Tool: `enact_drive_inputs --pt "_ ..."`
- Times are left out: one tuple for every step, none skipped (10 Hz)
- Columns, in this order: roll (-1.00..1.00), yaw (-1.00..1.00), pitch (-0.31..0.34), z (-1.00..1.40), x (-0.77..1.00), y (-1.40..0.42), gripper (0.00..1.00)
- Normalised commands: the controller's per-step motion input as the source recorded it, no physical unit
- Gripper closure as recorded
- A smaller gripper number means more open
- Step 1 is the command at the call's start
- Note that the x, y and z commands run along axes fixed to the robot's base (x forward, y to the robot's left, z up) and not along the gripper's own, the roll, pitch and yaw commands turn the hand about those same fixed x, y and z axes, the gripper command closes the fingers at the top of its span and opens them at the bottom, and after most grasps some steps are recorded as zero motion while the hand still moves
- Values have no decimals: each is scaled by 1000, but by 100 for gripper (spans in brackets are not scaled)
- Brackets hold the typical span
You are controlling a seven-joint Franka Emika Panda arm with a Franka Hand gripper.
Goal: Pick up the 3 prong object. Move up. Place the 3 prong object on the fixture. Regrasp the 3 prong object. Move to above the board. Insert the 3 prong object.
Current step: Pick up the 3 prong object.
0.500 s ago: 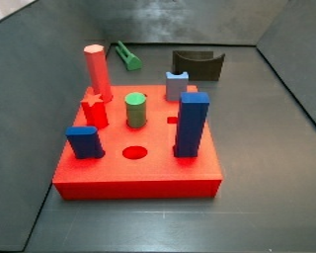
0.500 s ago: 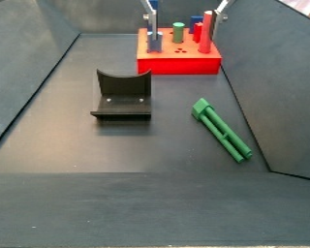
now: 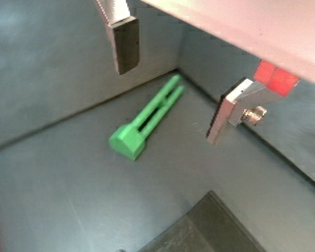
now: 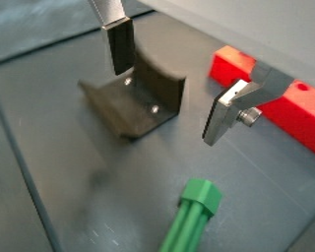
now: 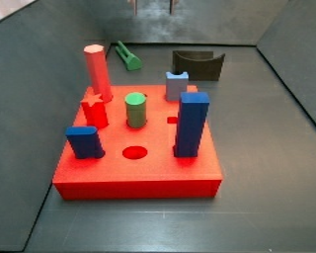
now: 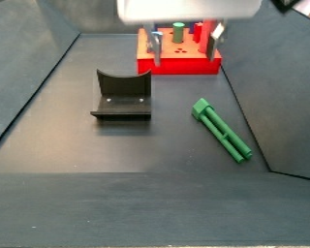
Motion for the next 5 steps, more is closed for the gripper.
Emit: enact_drive_inputs --pt "61 989 -147 -883 -183 69 0" --pt "126 917 -147 -894 -166 103 0" --pt "0 680 -181 -823 -286 0 0" --pt "0 171 -224 -763 -546 -86 0" --pt "11 0 -267 -714 -646 -109 0"
